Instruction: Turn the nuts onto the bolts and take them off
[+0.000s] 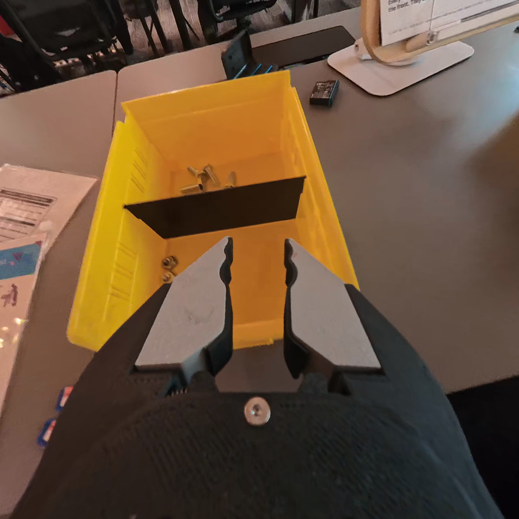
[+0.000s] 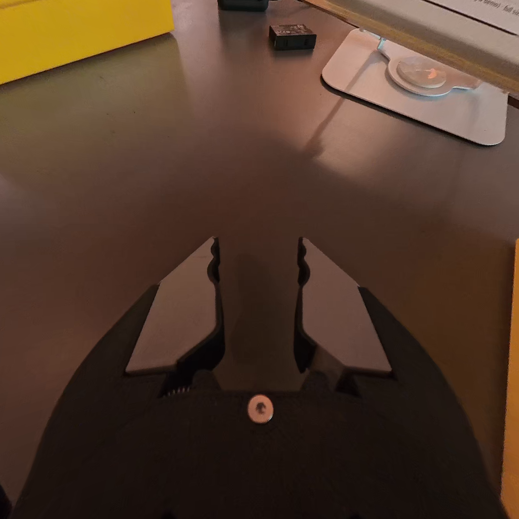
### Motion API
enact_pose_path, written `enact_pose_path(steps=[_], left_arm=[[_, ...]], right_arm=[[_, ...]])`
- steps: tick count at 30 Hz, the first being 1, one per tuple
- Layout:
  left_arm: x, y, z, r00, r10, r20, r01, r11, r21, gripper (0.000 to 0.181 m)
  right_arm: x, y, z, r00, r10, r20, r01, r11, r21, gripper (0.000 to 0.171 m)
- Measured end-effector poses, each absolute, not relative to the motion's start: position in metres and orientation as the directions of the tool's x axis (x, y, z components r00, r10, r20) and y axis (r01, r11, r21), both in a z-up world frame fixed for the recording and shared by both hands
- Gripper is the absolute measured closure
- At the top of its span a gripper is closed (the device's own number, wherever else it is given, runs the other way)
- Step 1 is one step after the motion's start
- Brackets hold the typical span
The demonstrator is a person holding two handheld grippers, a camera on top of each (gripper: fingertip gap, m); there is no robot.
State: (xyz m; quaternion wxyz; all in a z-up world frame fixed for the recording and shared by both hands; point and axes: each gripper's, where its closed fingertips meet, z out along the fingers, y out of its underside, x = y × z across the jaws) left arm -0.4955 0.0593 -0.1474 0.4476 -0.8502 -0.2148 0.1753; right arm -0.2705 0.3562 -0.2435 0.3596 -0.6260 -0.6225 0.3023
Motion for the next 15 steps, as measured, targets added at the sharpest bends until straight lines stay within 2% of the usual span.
enact_pose_path(steps=[7,15], left_arm=[[-0.584,0.122,-0.135,0.864,0.483,-0.141,0.252,-0.657,-0.71,0.145],[-0.651,0.175,-0.207,0.882,0.444,-0.159,0.35,-0.843,-0.409,0.153]], right_arm=[[-0.27,0.352,-0.246,0.028,0.993,0.118,0.577,0.08,-0.813,0.118],[-0.267,0.351,-0.243,0.034,0.997,0.066,0.558,0.036,-0.829,0.117]])
